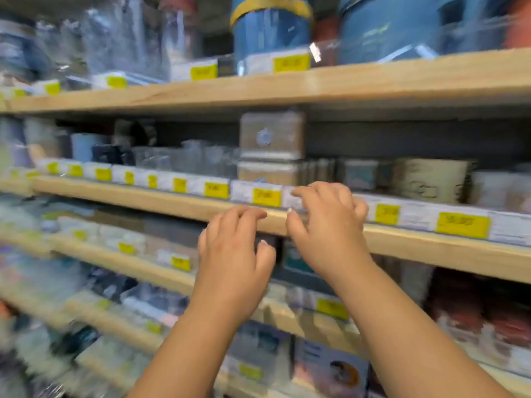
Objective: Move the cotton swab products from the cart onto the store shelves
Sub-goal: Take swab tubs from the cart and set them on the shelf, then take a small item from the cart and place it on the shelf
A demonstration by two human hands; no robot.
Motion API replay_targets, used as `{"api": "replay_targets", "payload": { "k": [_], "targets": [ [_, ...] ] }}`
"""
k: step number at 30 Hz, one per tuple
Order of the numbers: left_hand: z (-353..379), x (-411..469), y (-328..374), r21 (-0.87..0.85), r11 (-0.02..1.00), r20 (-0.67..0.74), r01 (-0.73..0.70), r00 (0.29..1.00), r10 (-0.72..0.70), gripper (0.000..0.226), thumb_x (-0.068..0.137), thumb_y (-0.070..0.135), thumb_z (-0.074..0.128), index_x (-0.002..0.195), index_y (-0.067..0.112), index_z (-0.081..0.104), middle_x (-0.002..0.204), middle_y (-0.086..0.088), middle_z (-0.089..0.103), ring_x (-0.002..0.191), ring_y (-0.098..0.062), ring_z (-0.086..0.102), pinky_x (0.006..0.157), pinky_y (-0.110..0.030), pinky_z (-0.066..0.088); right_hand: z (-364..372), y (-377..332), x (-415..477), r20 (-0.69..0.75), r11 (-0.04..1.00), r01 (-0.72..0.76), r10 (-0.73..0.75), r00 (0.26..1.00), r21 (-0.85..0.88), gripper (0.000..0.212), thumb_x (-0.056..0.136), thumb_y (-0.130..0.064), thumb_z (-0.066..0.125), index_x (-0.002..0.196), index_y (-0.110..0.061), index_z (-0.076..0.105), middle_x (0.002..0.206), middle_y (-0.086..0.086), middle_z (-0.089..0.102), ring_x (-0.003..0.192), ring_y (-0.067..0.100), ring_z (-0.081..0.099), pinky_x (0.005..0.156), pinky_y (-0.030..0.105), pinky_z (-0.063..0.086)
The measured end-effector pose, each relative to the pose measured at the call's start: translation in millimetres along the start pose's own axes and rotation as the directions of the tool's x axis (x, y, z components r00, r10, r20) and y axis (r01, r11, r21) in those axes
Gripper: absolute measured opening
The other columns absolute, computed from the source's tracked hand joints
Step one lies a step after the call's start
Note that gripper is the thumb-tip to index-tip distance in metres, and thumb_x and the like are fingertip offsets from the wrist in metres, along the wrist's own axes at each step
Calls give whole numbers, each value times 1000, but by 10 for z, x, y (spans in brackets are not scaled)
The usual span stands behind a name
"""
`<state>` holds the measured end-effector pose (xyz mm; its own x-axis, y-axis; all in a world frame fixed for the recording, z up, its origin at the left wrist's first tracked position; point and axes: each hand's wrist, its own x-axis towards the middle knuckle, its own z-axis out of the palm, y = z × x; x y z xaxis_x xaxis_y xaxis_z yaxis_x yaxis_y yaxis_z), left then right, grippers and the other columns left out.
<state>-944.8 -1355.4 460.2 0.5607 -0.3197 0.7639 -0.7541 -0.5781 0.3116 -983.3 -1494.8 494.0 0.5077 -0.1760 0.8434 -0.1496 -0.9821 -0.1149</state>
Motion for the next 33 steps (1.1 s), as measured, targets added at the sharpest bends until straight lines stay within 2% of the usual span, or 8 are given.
{"api": "replay_targets", "payload": {
  "k": [4, 8, 11, 15, 19, 23, 28, 33],
  "targets": [
    [-296, -432, -651, 142, 971, 1, 195, 980, -197, 61, 74, 43, 22, 124, 24, 53, 124, 6, 48, 115, -18, 37, 98, -34, 28, 430, -569, -239, 21, 973, 85, -91, 996, 217, 34, 75, -33, 52, 105, -24, 64, 110, -1, 59, 108, 25, 47, 80, 34, 21],
    [-617, -991, -1292, 268, 883, -9, 385, 918, -397, 64, 72, 45, 21, 123, 24, 53, 125, 3, 49, 118, -22, 39, 98, -37, 31, 895, -1228, -609, 175, 905, 121, -208, 962, 408, 39, 75, -31, 51, 111, -23, 62, 111, 0, 60, 105, 26, 51, 79, 33, 22],
    [-856, -1521, -1786, 371, 764, -8, 529, 824, -567, 58, 78, 42, 24, 125, 25, 52, 126, 2, 49, 120, -22, 37, 99, -36, 29, 1221, -1712, -1000, 341, 850, 93, -306, 889, 518, 45, 77, -32, 47, 120, -25, 56, 118, 0, 57, 111, 24, 47, 82, 33, 21],
    [-1124, -2277, -2395, 458, 564, -12, 687, 639, -769, 37, 94, 29, 42, 128, 22, 54, 131, -3, 52, 121, -28, 43, 99, -40, 34, 1660, -2315, -1601, 527, 808, 78, -450, 721, 583, 45, 85, -34, 47, 130, -29, 47, 131, -6, 48, 123, 20, 41, 93, 36, 23],
    [-1222, -2936, -2871, 470, 410, -15, 781, 472, -881, 34, 97, 29, 44, 128, 20, 56, 131, -5, 54, 120, -29, 46, 97, -42, 40, 2064, -2766, -2156, 663, 792, 60, -546, 512, 607, 45, 90, -29, 48, 135, -32, 39, 134, -8, 43, 126, 17, 34, 97, 35, 18],
    [-1175, -3500, -3277, 488, 295, 8, 822, 334, -943, 33, 97, 30, 43, 124, 19, 58, 128, -6, 55, 115, -31, 48, 90, -40, 43, 2441, -3125, -2654, 724, 781, 26, -590, 358, 624, 44, 91, -25, 50, 133, -30, 40, 134, -6, 44, 126, 20, 36, 99, 37, 23],
    [-956, -4185, -3723, 505, 178, 123, 845, 133, -983, 35, 97, 32, 42, 126, 18, 55, 128, -8, 52, 115, -32, 47, 92, -42, 45, 2913, -3379, -3277, 781, 784, -30, -612, 124, 620, 45, 92, -23, 50, 136, -24, 41, 137, 0, 42, 127, 23, 38, 101, 36, 33],
    [-610, -4898, -4006, 576, 111, 280, 810, -68, -958, 38, 99, 35, 41, 130, 15, 51, 132, -12, 47, 116, -34, 45, 94, -43, 42, 3426, -3427, -4157, 799, 816, -37, -573, -183, 577, 47, 92, -20, 52, 138, -22, 41, 139, 3, 39, 129, 23, 37, 103, 37, 38]
  ]
}}
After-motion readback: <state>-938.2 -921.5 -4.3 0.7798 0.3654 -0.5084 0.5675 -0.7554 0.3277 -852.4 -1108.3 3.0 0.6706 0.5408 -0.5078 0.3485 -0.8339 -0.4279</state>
